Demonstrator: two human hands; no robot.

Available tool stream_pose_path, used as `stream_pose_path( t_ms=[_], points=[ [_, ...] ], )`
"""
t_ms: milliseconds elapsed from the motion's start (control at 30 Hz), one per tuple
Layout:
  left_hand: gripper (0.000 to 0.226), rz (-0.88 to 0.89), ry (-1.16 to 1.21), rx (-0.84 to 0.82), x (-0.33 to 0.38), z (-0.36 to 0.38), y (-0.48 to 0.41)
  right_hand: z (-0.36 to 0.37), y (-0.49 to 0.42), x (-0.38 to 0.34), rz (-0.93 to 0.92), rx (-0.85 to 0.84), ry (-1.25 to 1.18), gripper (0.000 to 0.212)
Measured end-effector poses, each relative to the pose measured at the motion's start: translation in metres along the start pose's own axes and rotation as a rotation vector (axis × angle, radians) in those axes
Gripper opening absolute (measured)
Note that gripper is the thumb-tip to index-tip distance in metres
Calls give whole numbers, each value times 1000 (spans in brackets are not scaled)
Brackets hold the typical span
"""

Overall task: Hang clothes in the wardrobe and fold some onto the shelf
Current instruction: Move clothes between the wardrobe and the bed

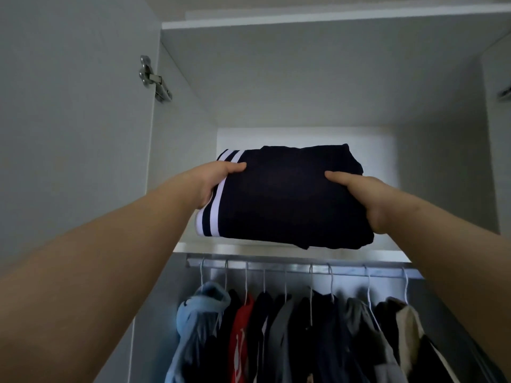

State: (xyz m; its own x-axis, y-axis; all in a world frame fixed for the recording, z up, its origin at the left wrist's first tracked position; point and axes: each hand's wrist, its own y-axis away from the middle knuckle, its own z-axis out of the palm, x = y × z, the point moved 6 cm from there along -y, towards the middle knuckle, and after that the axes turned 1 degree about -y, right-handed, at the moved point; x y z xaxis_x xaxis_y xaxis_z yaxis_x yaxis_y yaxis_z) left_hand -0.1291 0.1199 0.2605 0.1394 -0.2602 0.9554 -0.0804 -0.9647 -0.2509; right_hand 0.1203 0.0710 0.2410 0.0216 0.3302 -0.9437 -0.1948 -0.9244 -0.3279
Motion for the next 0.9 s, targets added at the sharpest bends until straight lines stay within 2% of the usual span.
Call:
stream_pose_path(
  t_ms=[300, 500, 600, 633, 700, 767, 800, 833, 900],
  points=[
    [22, 33, 23, 62, -23, -43, -124, 63, -111, 37, -27, 47, -66, 33],
    [34, 262, 163, 133, 10, -62, -158, 79, -148, 9, -212, 94, -164, 30],
    [25, 216, 147, 100, 3, -65, -167, 83, -154, 13, -239, 121, -175, 35],
    [24, 146, 103, 81, -11, -63, -171, 85, -156, 26, -191, 117, -160, 38],
    [29, -34, -36, 35, -49, -58, -175, 92, -154, 62, 23, 34, -73, 41],
    [27, -141, -470, -25, -86, -55, -175, 93, -144, 94, 253, -63, 162, 38],
    [20, -173, -757, -54, -98, -56, -174, 91, -142, 102, 305, -81, 267, 36],
    [16, -185, -947, -44, -103, -57, -173, 87, -143, 104, 316, -83, 334, 36],
    [13, -214, -1075, 2, -95, -62, -169, 82, -149, 96, 278, -55, 430, 40]
  ],
)
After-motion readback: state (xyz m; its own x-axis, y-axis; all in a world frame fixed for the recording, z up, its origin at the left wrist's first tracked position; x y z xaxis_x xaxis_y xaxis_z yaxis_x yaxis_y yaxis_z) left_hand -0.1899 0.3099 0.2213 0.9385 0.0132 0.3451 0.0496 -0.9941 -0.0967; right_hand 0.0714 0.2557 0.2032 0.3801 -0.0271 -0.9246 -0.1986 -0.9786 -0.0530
